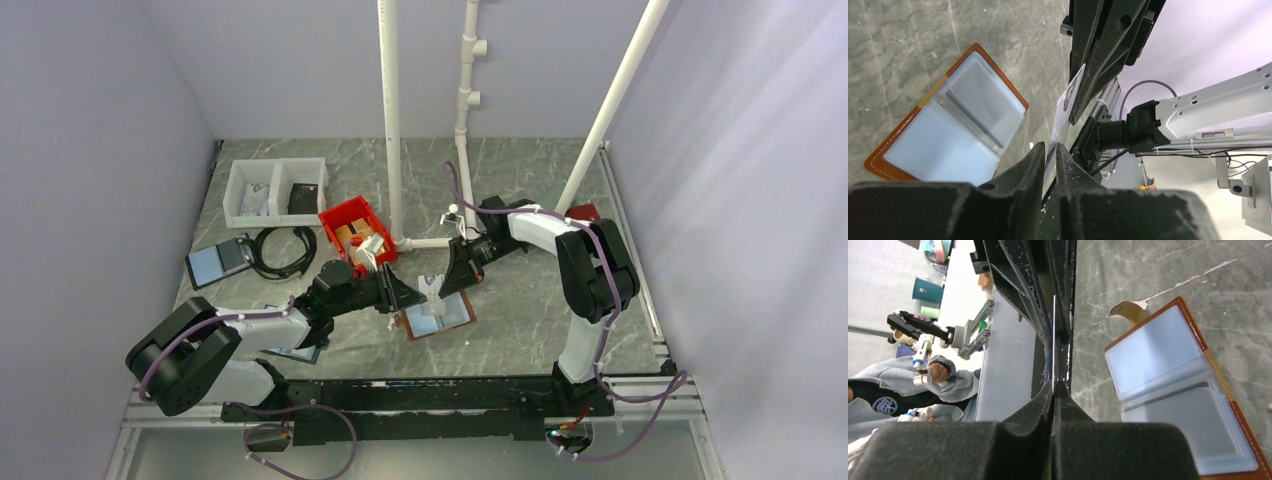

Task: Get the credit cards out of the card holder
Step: Place the credit card in the storage box.

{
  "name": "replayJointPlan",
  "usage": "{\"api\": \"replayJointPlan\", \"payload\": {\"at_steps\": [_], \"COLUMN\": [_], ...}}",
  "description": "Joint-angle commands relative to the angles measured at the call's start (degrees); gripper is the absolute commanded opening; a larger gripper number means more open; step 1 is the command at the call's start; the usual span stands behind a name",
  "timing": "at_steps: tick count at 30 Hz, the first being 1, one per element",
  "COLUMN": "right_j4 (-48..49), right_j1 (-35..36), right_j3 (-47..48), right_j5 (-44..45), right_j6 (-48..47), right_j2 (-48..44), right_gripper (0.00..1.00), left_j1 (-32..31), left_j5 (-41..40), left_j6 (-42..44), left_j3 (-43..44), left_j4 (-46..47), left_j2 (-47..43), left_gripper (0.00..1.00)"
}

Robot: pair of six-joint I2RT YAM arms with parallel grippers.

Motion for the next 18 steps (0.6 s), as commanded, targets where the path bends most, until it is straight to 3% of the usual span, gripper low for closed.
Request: {"api": "replayJointPlan", "payload": {"at_steps": [1,7,11,14,18], "right_j4": [-0.62,-0.55,-1.10,-2.25,-4.27], "right_j1": [0.30,0.44,0.57,0.57,0.57], "right_j3": [2.05,2.05,2.44,3.15,4.51], "right_j5": [-2.25,-1.86,-1.25,-0.36,3.15], "right_j6": [-2.68,-2.54,-2.94,-3.93,-4.78], "right_j2": [-1.10,-1.10,-1.16,-1.40,-2.89], "right_gripper": [0.00,0.00,0.00,0.15,0.33], "left_j1": [-0.07,-0.12,-0.12,0.04,0.95], "left_j5": [2.26,3.33,2.78,1.76,0.44], "left_j6": [0.07,0.45,0.83,1.72,3.86], "left_j3": [1.78,1.54,0.33,-0.55,-0.40], "left_j4": [4.96,6.27,6.49,3.92,-6.82], "left_j2": [1.47,1.58,0.48,-1.65,-7.39], "left_gripper": [0.17,0.00,0.00,0.00,0.00]}}
